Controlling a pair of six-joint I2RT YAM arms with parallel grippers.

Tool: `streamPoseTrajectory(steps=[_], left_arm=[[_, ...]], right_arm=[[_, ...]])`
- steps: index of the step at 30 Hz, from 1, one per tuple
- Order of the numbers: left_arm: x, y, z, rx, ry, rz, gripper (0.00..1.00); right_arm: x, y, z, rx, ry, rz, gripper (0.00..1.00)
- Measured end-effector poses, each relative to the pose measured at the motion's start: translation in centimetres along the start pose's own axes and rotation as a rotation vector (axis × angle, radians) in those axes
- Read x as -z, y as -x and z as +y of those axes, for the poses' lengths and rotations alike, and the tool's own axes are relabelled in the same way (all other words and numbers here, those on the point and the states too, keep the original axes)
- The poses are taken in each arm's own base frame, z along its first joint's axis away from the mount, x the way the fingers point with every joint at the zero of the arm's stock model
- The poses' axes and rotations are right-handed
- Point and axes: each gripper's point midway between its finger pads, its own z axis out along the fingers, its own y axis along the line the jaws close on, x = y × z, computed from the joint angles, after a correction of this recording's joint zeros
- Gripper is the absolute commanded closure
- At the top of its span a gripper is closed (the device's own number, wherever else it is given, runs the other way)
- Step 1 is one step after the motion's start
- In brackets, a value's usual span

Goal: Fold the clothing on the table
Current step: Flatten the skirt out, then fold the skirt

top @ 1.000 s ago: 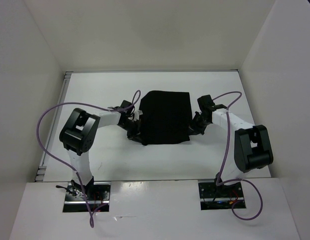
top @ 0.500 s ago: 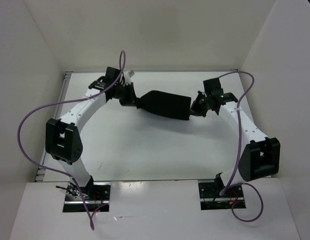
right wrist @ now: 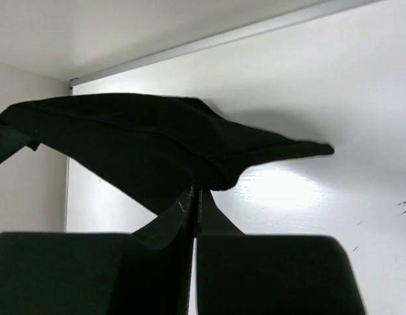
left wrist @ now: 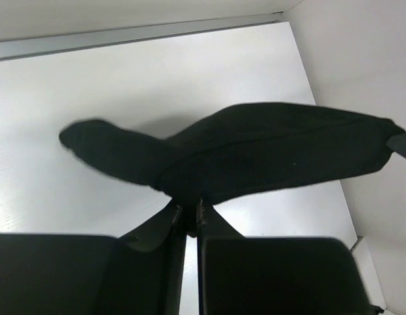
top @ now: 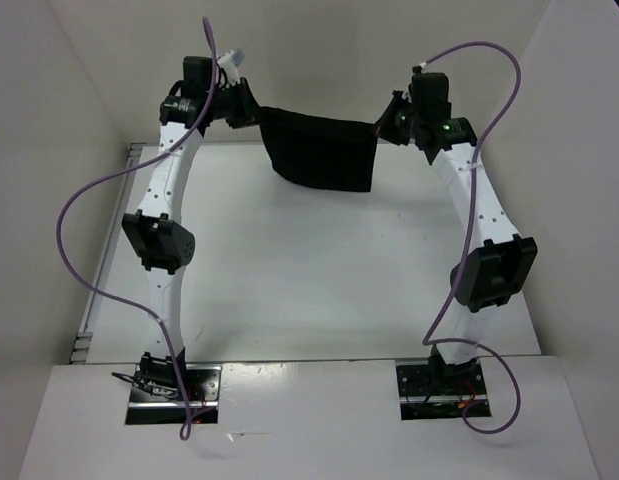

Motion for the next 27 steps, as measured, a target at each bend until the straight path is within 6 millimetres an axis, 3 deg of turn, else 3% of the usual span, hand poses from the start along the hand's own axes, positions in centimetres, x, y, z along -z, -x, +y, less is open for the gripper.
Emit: streamPoseTrajectory(steps=[3,6,9,11,13,15,19,22,24,27], left_arm=[[1.6,0.6,-0.8,-0.027,-0.014,-0.007,0.87],[3.0,0.2,-2.2,-0.046,-0.043,0.011,0.87],[4.4,-1.3,-3.6,-0.044,-0.059,0.047,0.87],[5.3,-3.6,-3.5,-0.035,-0.042,0.087,0.87],[6.3,-7.1,-3.2,-0.015,-0.026,0.135,0.87],[7.9,-11.7,-2.6,0.019,-0.008,0.199,0.88],[10.8,-21.1,-0.7,0.112,0.030,0.342,0.90],[13.6,-28.2,0.3,0.188,0.063,0.459,0.90],[15.8,-30.9,0.1,0.220,0.081,0.511,0.90],[17.4,-31.0,-0.9,0.204,0.069,0.488,0.90]], right_arm=[[1.8,1.5,1.2,0.063,0.034,-0.072,1.00],[4.3,1.4,1.4,0.108,0.040,-0.111,1.00],[6.7,1.2,1.4,0.130,0.038,-0.139,1.00],[7.8,0.4,0.9,0.133,0.035,-0.141,1.00],[8.4,-2.0,-0.4,0.126,0.019,-0.101,1.00],[8.5,-5.8,-2.4,0.107,-0.005,-0.020,1.00],[8.8,-16.1,-6.6,0.044,-0.052,0.246,1.00],[11.2,-23.9,-8.2,-0.009,-0.086,0.462,1.00],[13.9,-27.3,-8.1,-0.030,-0.082,0.567,1.00],[16.6,-28.4,-7.4,-0.057,-0.059,0.607,1.00]])
